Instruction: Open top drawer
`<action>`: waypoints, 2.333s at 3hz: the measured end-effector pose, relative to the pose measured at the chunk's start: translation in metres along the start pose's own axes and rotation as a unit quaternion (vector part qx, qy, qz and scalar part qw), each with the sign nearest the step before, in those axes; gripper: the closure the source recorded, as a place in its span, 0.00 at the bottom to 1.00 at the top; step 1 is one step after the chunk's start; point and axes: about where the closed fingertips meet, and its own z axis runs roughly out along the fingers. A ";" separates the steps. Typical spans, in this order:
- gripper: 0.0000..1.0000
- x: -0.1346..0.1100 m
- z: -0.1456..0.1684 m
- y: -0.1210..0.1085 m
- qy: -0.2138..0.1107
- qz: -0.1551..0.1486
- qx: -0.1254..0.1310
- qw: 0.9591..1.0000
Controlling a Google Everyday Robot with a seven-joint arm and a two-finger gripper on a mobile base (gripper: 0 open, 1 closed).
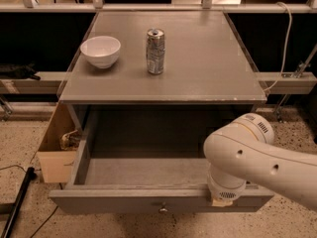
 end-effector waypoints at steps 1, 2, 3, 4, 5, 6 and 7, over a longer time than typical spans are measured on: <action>1.00 0.008 0.002 0.015 0.003 0.008 -0.001 1.000; 1.00 0.012 0.004 0.028 0.005 0.011 -0.002 1.000; 0.82 0.012 0.004 0.028 0.005 0.011 -0.002 1.000; 0.49 0.012 0.004 0.028 0.005 0.011 -0.002 1.000; 0.28 0.012 0.004 0.028 0.005 0.011 -0.002 1.000; 0.04 0.012 0.004 0.028 0.005 0.011 -0.002 1.000; 0.00 0.012 0.004 0.028 0.005 0.011 -0.002 1.000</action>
Offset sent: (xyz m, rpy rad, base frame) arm -0.1837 -0.0701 -0.0182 -0.0418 0.0213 -0.0981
